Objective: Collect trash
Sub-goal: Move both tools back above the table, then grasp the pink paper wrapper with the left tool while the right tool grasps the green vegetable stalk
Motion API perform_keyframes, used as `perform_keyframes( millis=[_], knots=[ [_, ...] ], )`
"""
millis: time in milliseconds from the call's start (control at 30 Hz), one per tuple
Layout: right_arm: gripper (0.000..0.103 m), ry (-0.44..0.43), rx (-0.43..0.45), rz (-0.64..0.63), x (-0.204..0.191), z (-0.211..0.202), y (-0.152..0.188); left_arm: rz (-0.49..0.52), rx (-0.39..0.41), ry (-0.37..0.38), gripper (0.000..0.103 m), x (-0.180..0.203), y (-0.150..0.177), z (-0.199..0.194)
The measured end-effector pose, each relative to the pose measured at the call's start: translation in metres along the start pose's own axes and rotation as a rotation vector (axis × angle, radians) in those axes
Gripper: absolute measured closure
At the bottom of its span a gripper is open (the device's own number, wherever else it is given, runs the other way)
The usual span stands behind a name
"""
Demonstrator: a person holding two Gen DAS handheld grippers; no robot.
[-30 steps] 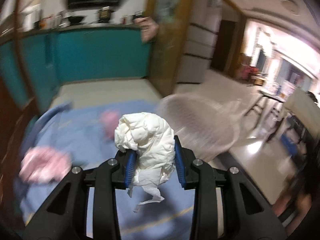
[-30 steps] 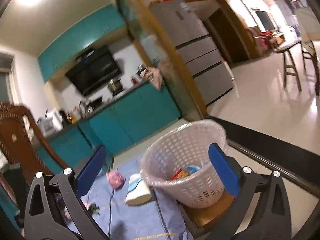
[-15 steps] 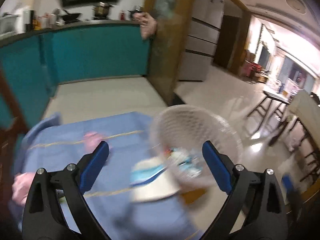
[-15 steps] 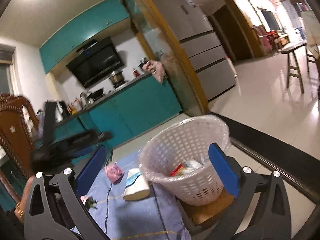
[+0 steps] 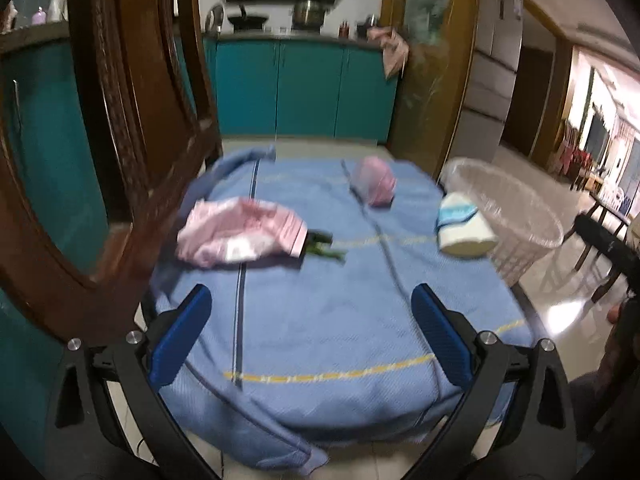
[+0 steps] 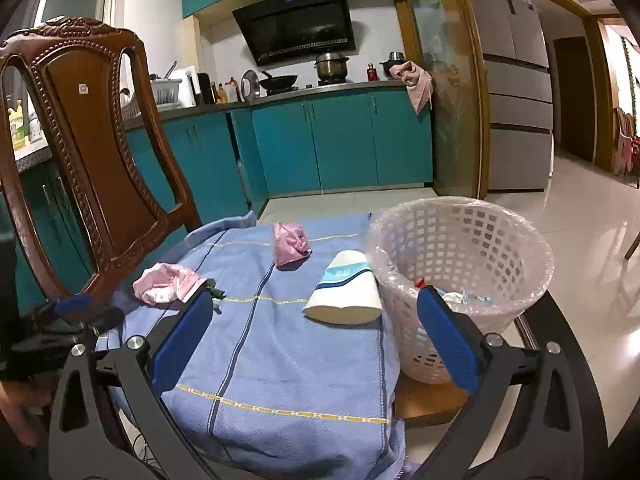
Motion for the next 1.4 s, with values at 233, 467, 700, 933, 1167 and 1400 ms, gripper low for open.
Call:
perform_keyframes(
  millis=[233, 467, 700, 933, 1167, 1400],
  knots=[
    [0.003, 0.002, -0.018, -0.010, -0.005, 0.005, 0.001, -0.005, 0.018, 0.019, 0.003, 0.000, 0.000, -0.004],
    [0.003, -0.005, -0.032, -0.007, -0.004, 0.007, 0.003, -0.006, 0.015, 0.010, 0.003, 0.004, -0.003, -0.001],
    [0.003, -0.021, -0.043, -0.009, -0.007, 0.008, 0.005, 0.066, 0.015, -0.064, 0.004, 0.004, -0.014, 0.021],
    [0.003, -0.033, -0.062, 0.000, -0.005, 0.011, 0.007, 0.259, -0.038, -0.176, 0.015, 0.008, -0.026, 0.086],
    [0.003, -0.037, -0.073, -0.002, -0.007, 0.014, 0.008, 0.397, -0.116, -0.215, 0.027, 0.021, -0.017, 0.135],
    [0.003, -0.042, -0.088, -0.007, -0.008, 0.017, 0.010, 0.321, -0.132, -0.180, 0.081, 0.012, -0.023, 0.140]
  ],
)
Point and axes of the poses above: each gripper's, at about its wrist camera, not at the fingertips, and z roughly the way its jaws point, x to its right, y to its underside, the point moved 6 cm from there along z, roughly the way its jaws point, and after that the axes turned 8 degrees about -y, right-handed, at the moved point
